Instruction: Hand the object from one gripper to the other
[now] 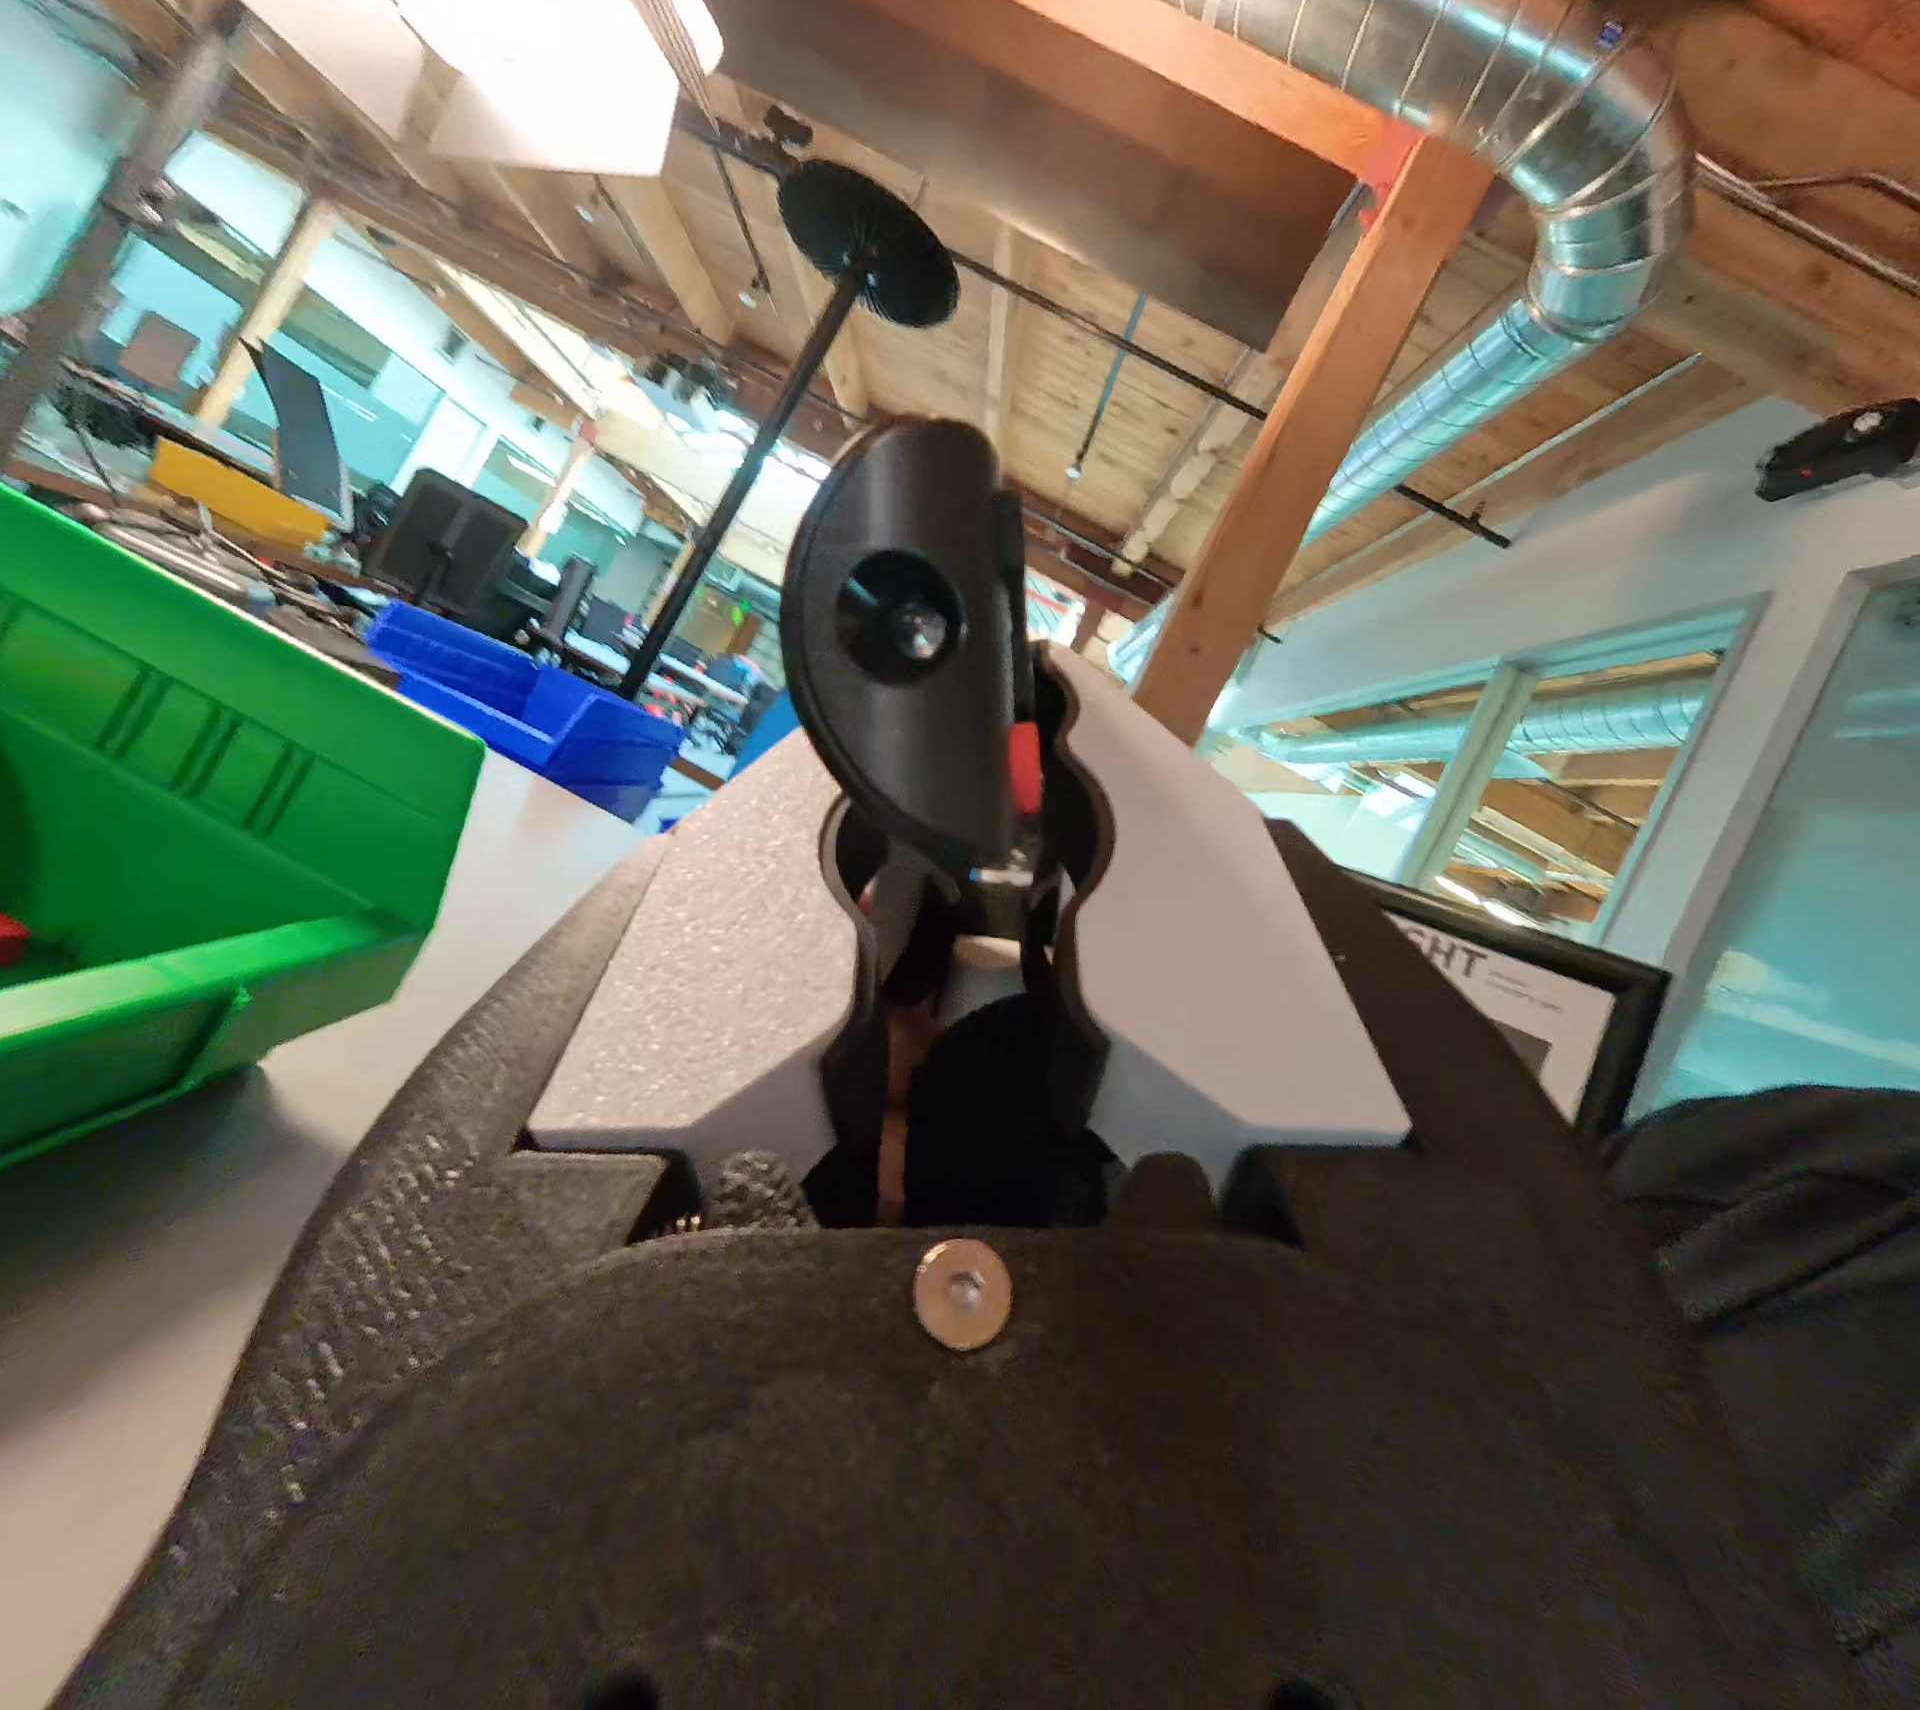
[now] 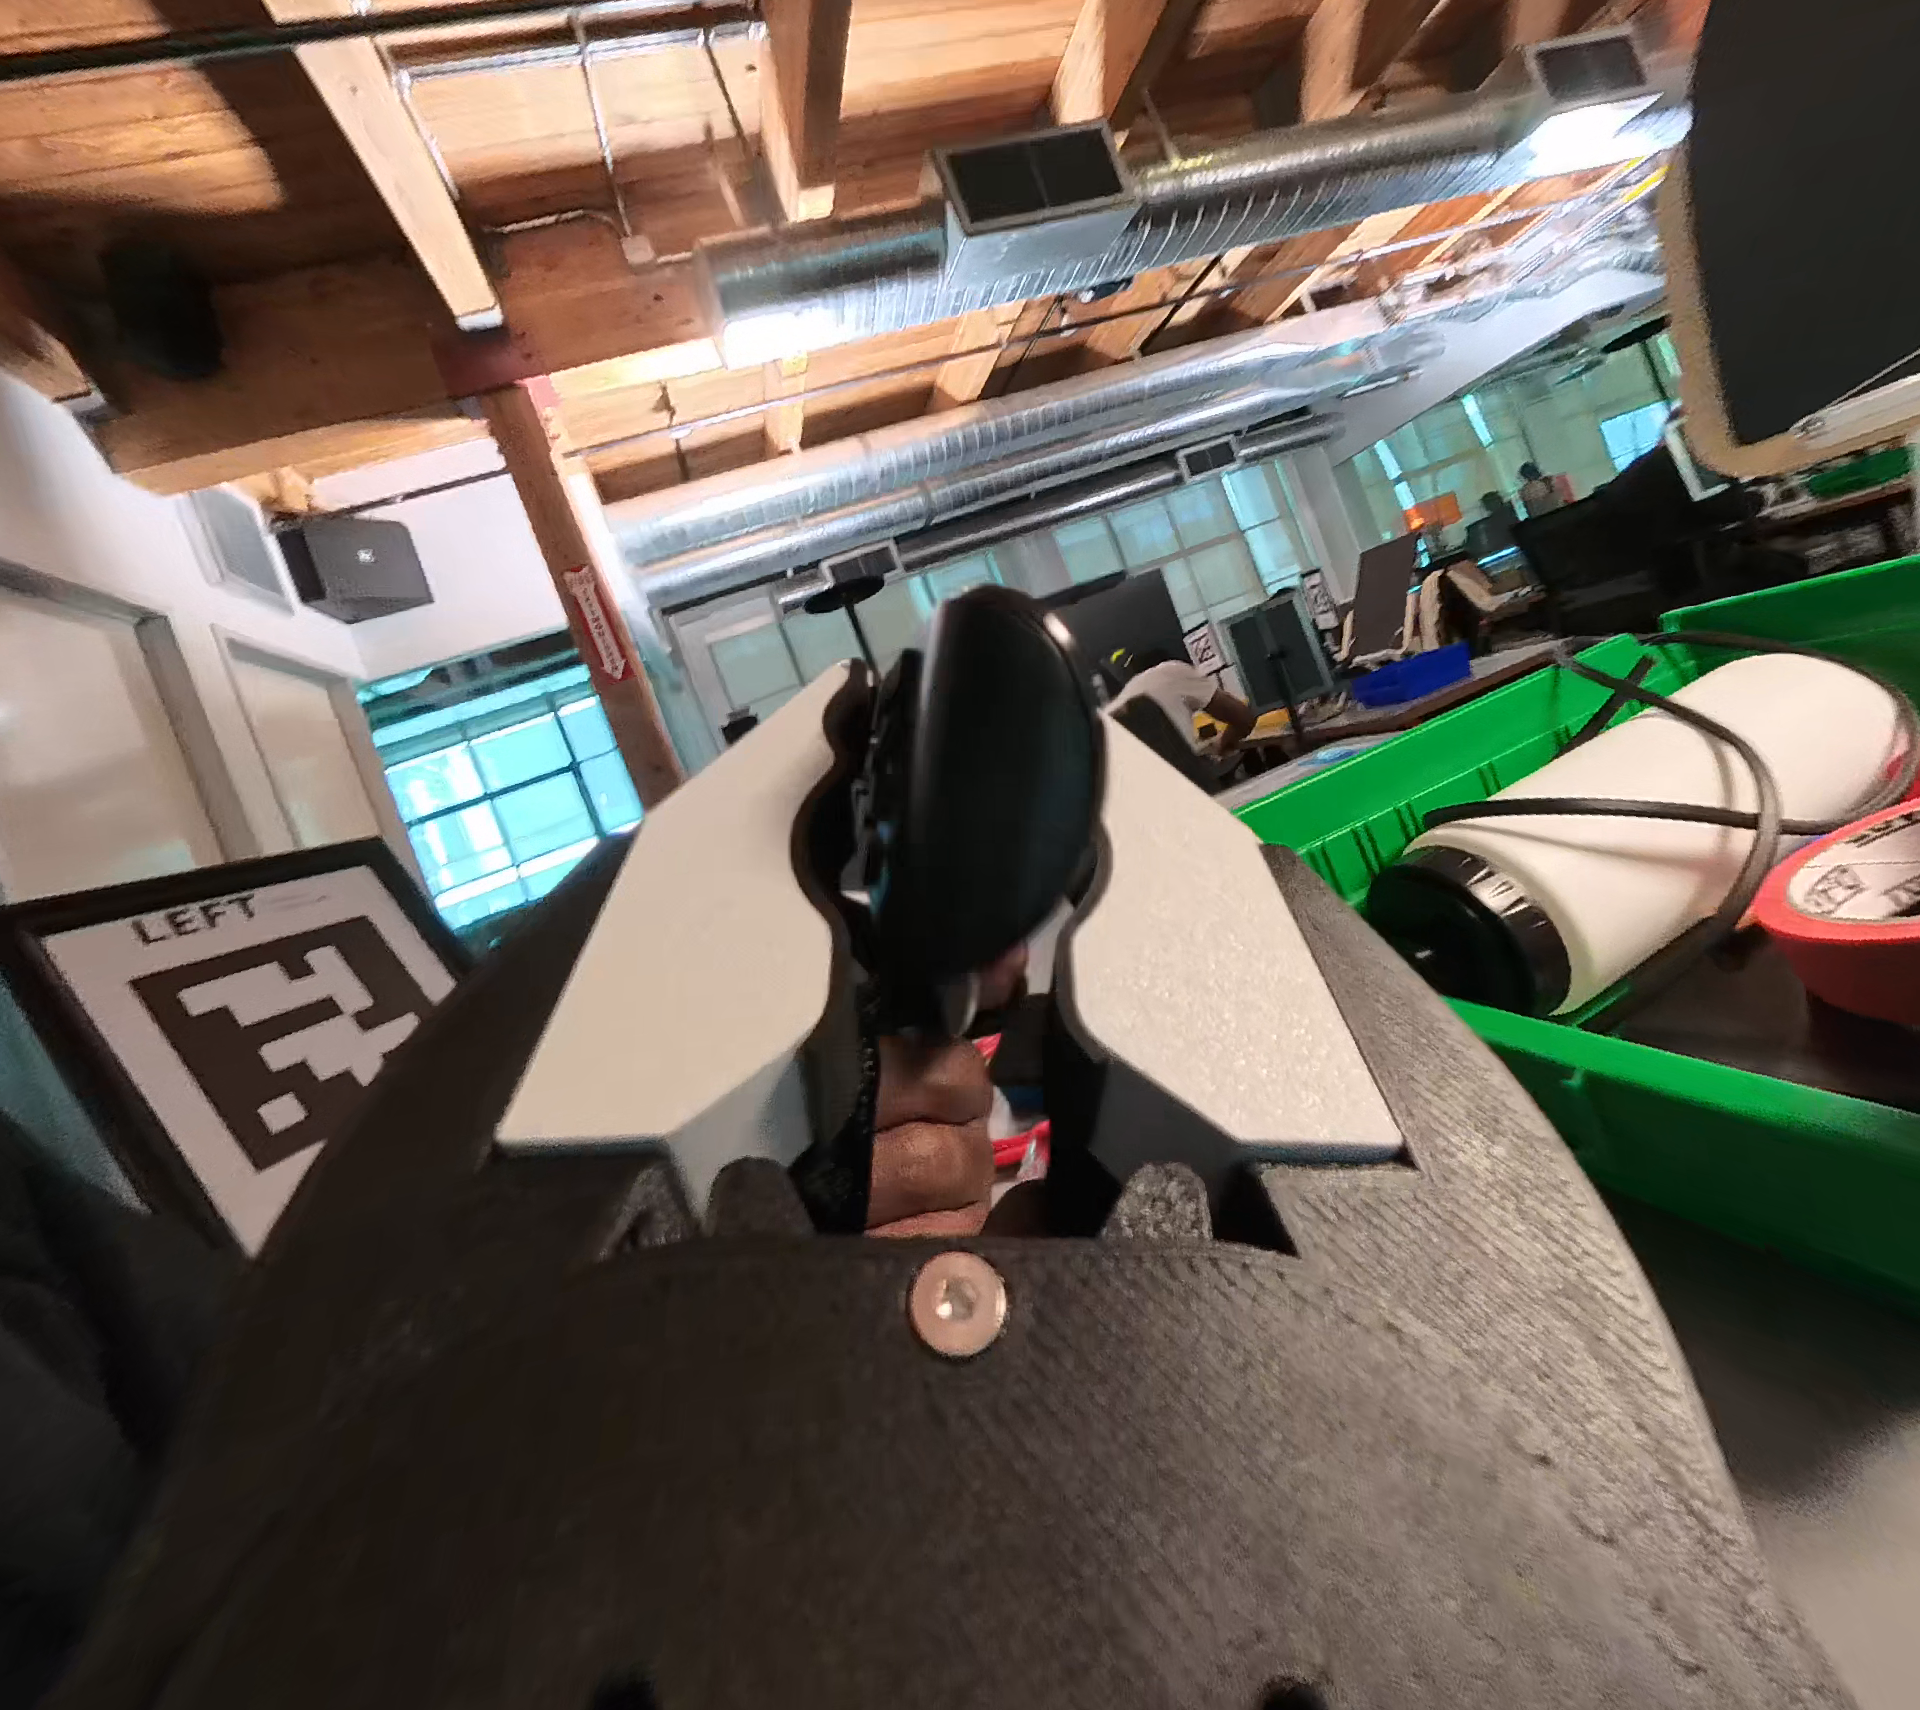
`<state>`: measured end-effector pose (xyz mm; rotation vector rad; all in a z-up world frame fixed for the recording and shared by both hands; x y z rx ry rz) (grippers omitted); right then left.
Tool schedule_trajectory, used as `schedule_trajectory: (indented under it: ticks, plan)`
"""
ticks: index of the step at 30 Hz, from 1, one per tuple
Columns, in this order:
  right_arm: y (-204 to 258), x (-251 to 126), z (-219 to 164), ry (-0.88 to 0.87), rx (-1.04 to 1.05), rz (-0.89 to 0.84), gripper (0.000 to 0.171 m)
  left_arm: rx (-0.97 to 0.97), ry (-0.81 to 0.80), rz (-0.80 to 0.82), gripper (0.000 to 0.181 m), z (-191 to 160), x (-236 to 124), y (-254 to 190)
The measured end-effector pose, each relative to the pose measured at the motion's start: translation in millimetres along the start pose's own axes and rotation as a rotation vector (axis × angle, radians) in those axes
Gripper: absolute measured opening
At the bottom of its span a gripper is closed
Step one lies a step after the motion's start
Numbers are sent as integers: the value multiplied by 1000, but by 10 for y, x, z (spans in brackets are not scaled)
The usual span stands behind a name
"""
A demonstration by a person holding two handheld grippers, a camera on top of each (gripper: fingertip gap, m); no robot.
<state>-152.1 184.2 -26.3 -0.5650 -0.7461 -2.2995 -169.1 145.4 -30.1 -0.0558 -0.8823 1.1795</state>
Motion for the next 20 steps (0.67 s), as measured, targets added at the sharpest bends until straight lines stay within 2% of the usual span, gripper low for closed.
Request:
schedule_trajectory:
  ticks: [3, 8, 10, 12, 15, 16, 17, 20]
  plan:
    - [-30, -43, 86, -42, 13, -7, 26, -2, -87, 12, 24, 156, -63, 21]
    - [-45, -32, 42, -15, 10, -16, 26, -80, -54, 1, 28, 74, -18, 34]
    - [-20, 7, -71, 44, 8, -4, 27, -57, 19, 14, 31, -52, 31, 34]
    - [7, 21, -92, 57, -2, 9, 29, -9, 19, 0, 26, -51, 30, -9]
    - [-57, -12, 8, 3, -18, -37, 33, 34, 13, 14, 26, -22, 17, -6]
    - [-70, -38, 67, -28, -14, -42, 30, 36, 7, 17, 32, -9, 11, -3]
    - [-71, -52, 92, -41, -2, -35, 25, 28, 6, 15, 26, -4, 8, -1]
    - [-86, -41, 46, -16, 17, -34, 24, -13, -9, 20, 28, 2, 11, 16]
Point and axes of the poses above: each gripper's, where its closed fingertips meet, x out along the fingers, z out of its top, y = z × x across the jaws, the point moved 2 cm from there along -x, back along the fingers, and after that the axes turned 4 degrees about -y, right-handed, at the moved point
